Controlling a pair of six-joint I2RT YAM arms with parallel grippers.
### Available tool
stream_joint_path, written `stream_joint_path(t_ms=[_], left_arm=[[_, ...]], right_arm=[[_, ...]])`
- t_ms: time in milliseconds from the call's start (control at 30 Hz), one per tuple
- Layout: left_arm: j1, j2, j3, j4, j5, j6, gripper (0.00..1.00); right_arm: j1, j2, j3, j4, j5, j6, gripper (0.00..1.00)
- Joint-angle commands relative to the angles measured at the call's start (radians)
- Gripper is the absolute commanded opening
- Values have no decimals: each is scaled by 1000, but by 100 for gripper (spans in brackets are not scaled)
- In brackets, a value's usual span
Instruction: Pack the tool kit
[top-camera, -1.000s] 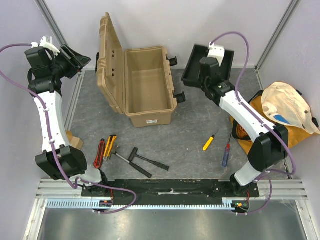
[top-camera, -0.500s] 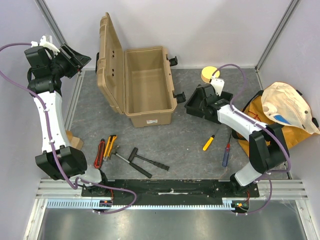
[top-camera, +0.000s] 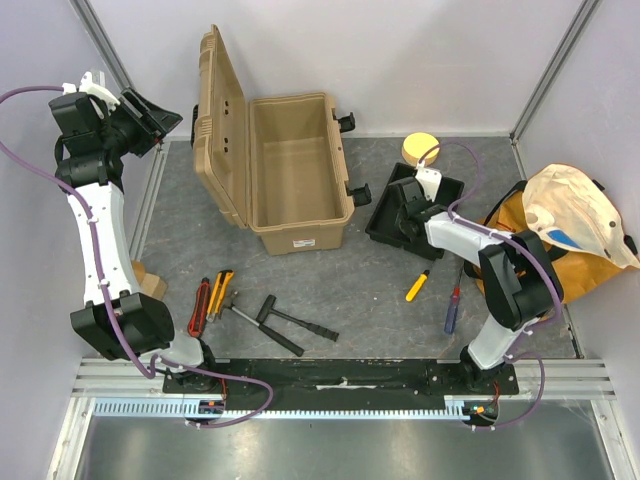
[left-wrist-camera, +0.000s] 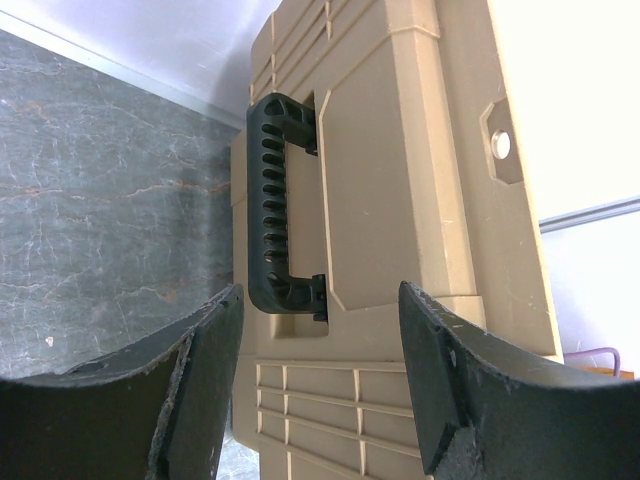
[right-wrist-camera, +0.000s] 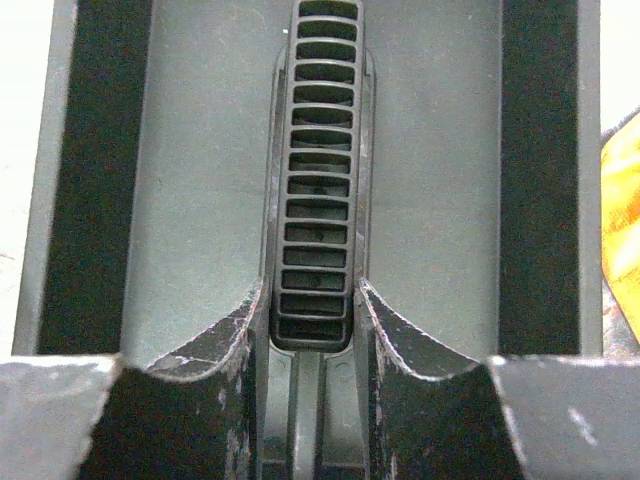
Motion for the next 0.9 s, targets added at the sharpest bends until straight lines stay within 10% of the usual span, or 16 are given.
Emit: stream_joint_path(t_ms=[0, 367, 867], left_arm=[[-3, -27, 34, 9, 16, 23, 69], [-6, -31, 49, 9, 44, 10, 69], [-97, -42, 107, -4, 82, 15, 69]], right_arm=[[-8, 5, -27, 42, 27, 7, 1], [-10, -122, 92, -71, -3, -25, 65], [254, -411, 113, 27, -535, -478, 70]])
